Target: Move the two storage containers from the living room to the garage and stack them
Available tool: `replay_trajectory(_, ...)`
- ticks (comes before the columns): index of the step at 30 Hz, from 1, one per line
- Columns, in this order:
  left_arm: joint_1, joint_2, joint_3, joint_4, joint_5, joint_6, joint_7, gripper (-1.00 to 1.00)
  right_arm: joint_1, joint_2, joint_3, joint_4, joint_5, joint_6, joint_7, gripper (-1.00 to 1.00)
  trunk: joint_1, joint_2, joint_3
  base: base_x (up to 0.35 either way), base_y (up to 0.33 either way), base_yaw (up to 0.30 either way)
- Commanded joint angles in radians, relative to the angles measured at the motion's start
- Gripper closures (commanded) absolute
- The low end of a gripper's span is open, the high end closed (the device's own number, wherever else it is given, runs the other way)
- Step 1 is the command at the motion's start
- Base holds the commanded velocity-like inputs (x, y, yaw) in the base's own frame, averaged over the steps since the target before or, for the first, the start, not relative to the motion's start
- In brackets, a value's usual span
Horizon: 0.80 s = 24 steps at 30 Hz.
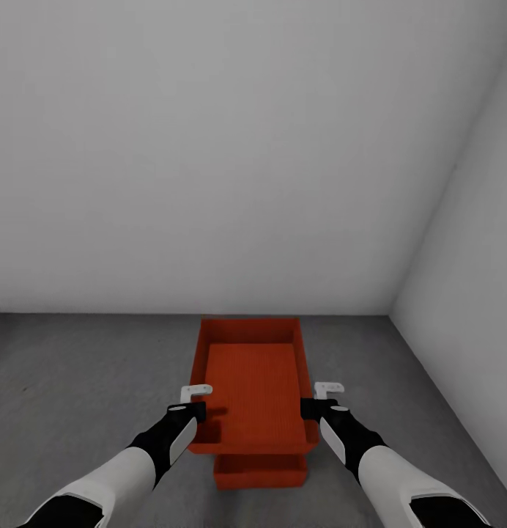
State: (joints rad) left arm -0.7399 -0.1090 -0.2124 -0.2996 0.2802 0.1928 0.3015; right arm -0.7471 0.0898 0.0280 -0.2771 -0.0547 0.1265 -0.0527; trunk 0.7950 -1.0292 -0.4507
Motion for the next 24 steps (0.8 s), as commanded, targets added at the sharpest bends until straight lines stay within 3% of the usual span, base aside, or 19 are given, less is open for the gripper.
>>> replay_trajectory(1, -0.001, 0.045, 0.056, -0.006, -0.013, -0.023, 0.008, 1.00, 0.000, -0.004, -0.020, 0.000, -0.006, 0.005, 0.001, 1.00, 0.000, -0.001, -0.003, 0.000, 0.000, 0.000)
replay_trajectory(15, -0.001, 0.045, 0.056, -0.006, -0.012, -0.023, 0.008, 1.00, 0.000, -0.004, -0.020, 0.000, -0.006, 0.005, 0.001, 1.00, 0.000, -0.001, -0.023, -0.010, 0.000, 0.000)
replay_trajectory(24, -0.001, 0.043, 0.056, -0.006, -0.012, -0.023, 0.009, 1.00, 0.000, -0.004, -0.020, 0.000, -0.007, 0.003, 0.001, 1.00, 0.000, -0.001, -0.025, -0.249, 0.000, 0.000)
